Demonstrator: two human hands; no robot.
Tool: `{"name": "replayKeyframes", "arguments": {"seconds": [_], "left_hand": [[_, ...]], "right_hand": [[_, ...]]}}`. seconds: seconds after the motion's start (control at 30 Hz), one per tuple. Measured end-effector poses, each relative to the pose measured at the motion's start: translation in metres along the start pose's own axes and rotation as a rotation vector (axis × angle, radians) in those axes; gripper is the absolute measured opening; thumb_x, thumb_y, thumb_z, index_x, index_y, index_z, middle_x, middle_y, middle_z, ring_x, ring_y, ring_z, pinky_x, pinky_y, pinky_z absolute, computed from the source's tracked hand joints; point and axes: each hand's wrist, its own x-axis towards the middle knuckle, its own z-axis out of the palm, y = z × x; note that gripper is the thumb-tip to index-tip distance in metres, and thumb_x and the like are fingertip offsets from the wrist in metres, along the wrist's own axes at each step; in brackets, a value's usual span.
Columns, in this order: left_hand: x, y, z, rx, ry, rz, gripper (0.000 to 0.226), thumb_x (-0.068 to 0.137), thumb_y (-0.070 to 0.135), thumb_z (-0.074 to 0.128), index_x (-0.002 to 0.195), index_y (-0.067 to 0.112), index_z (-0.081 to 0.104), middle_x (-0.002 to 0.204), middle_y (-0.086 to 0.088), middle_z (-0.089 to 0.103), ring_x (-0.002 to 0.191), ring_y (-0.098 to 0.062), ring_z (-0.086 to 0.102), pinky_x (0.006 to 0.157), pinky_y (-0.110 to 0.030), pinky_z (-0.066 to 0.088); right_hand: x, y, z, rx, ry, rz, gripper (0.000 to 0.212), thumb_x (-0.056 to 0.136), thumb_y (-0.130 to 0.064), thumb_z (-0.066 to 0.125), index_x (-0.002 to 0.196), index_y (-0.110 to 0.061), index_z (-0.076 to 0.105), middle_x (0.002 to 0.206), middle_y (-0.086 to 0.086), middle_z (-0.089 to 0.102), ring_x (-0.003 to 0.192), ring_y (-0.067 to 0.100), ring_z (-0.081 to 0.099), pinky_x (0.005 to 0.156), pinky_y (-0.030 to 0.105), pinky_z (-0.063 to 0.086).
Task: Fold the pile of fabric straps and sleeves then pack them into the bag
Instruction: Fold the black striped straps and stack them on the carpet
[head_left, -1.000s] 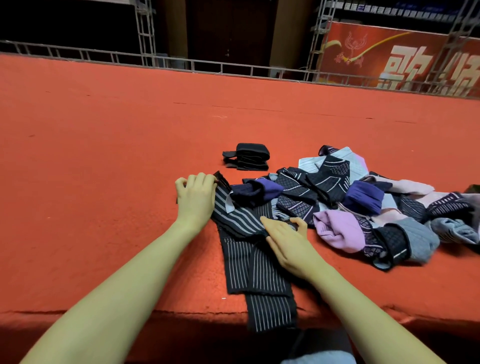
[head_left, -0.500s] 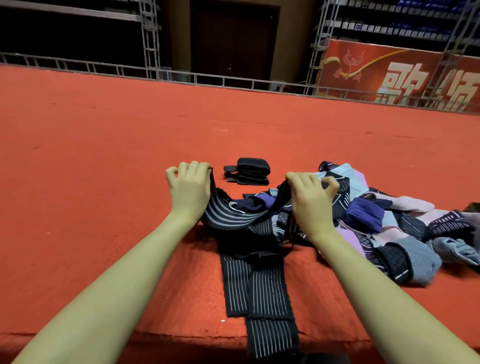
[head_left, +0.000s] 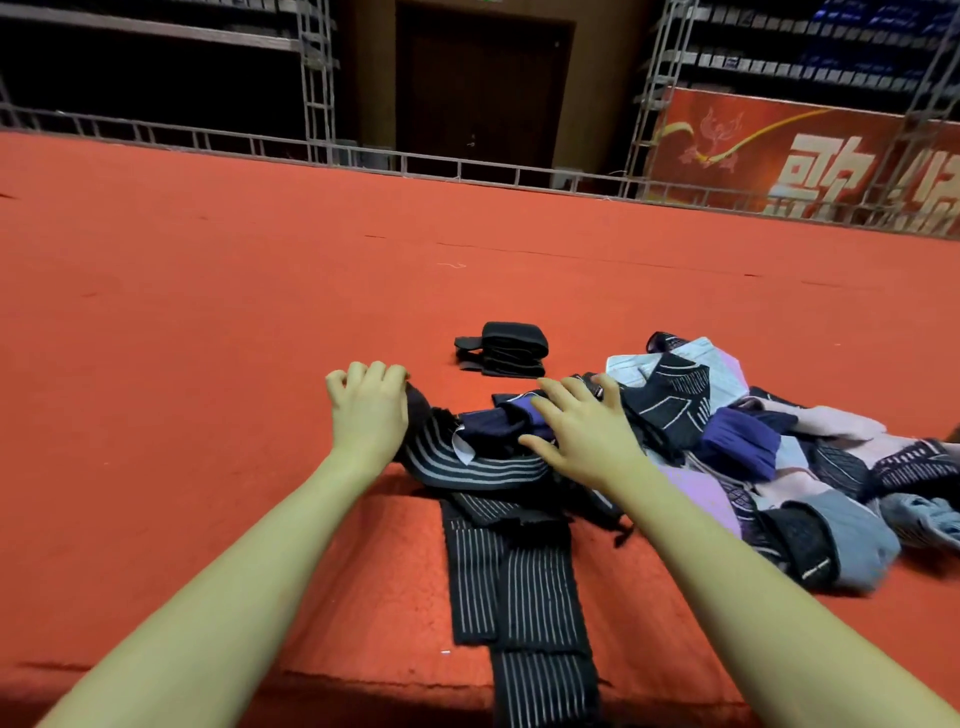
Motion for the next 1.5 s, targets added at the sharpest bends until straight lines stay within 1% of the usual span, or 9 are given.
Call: {"name": "replayKeyframes", "arguments": {"seconds": [0.2, 0.4, 0.63, 0.77, 0.87, 1.03, 1.17, 1.33, 1.5], "left_hand": [[0.002, -0.014, -0.002, -0.261, 0.027, 0.072, 0.022, 0.081, 0.017, 0.058, 0.097, 0.013, 0.072, 0.084, 0.001, 0.066, 0.089, -0.026, 0.05, 0.073, -0.029, 0.012], [0.015, -0.023, -0.001, -0.538, -0.111, -0.022, 0.027, 0.091, 0.012, 0.06, 0.115, 0.018, 0.069, 0.096, 0.012, 0.063, 0.103, -0.017, 0.045, 0.076, -0.024, 0.01], [0.009, -0.041, 0.006, -0.745, -0.3, -0.118, 0.038, 0.096, 0.034, 0.045, 0.132, 0.022, 0.051, 0.11, 0.013, 0.058, 0.11, -0.007, 0.047, 0.089, -0.011, 0.014], [-0.007, -0.041, 0.021, -0.468, -0.468, 0.032, 0.037, 0.098, 0.036, 0.046, 0.132, 0.022, 0.05, 0.126, 0.009, 0.054, 0.123, -0.012, 0.04, 0.093, -0.026, 0.014], [-0.015, -0.037, 0.034, -0.341, -0.502, 0.059, 0.035, 0.1, 0.036, 0.042, 0.132, 0.026, 0.051, 0.132, 0.01, 0.053, 0.124, -0.011, 0.04, 0.093, -0.03, 0.015], [-0.014, -0.031, 0.052, -0.182, -0.667, 0.112, 0.048, 0.103, 0.041, 0.027, 0.15, 0.029, 0.025, 0.156, 0.012, 0.022, 0.142, -0.01, 0.02, 0.106, -0.035, 0.012], [-0.007, -0.027, 0.065, -0.15, -0.791, 0.153, 0.052, 0.103, 0.042, 0.018, 0.153, 0.028, 0.01, 0.16, 0.011, 0.005, 0.146, -0.011, 0.007, 0.113, -0.04, 0.007], [-0.007, -0.029, 0.083, -0.114, -0.967, 0.152, 0.051, 0.104, 0.043, 0.013, 0.153, 0.031, 0.009, 0.16, 0.012, 0.002, 0.147, -0.011, 0.0, 0.115, -0.044, 0.0], [-0.004, -0.031, 0.088, -0.164, -0.981, 0.095, 0.048, 0.104, 0.04, 0.014, 0.151, 0.032, 0.019, 0.159, 0.012, 0.01, 0.146, -0.011, 0.007, 0.115, -0.044, -0.001]], "right_hand": [[0.033, -0.069, 0.002, 0.254, 0.038, 0.047, 0.069, 0.077, -0.064, 0.039, 0.116, -0.013, 0.063, 0.118, 0.002, 0.065, 0.102, 0.021, 0.063, 0.09, 0.04, 0.021], [0.063, -0.115, 0.022, 0.412, -0.039, 0.092, 0.095, 0.076, -0.067, 0.06, 0.147, -0.012, 0.028, 0.142, -0.001, 0.046, 0.128, 0.021, 0.042, 0.101, 0.04, 0.008], [0.072, -0.123, 0.052, 0.619, 0.202, 0.31, 0.059, 0.085, -0.044, 0.038, 0.135, -0.015, 0.05, 0.124, -0.002, 0.063, 0.112, 0.016, 0.057, 0.095, 0.034, 0.017], [0.073, -0.111, 0.059, 0.645, 0.258, 0.397, 0.038, 0.088, -0.02, 0.042, 0.12, -0.014, 0.061, 0.094, -0.001, 0.07, 0.088, 0.023, 0.063, 0.089, 0.034, 0.02], [0.074, -0.108, 0.06, 0.651, 0.255, 0.457, 0.035, 0.086, -0.015, 0.045, 0.117, -0.014, 0.062, 0.084, -0.003, 0.065, 0.085, 0.024, 0.059, 0.084, 0.031, 0.017], [0.081, -0.104, 0.064, 0.645, 0.168, 0.507, 0.026, 0.093, -0.015, 0.051, 0.117, -0.019, 0.06, 0.089, -0.005, 0.064, 0.096, 0.019, 0.056, 0.09, 0.03, 0.013], [0.084, -0.101, 0.068, 0.631, 0.173, 0.55, 0.025, 0.091, -0.009, 0.05, 0.112, -0.017, 0.061, 0.093, -0.002, 0.065, 0.099, 0.022, 0.054, 0.093, 0.034, 0.015], [0.083, -0.083, 0.071, 0.529, 0.32, 0.614, 0.035, 0.082, -0.007, 0.043, 0.11, -0.01, 0.064, 0.082, 0.001, 0.059, 0.087, 0.031, 0.055, 0.086, 0.035, 0.019], [0.089, -0.074, 0.068, 0.558, 0.413, 0.586, 0.033, 0.086, -0.013, 0.043, 0.11, -0.016, 0.066, 0.087, -0.004, 0.065, 0.086, 0.023, 0.056, 0.088, 0.039, 0.021]]}}
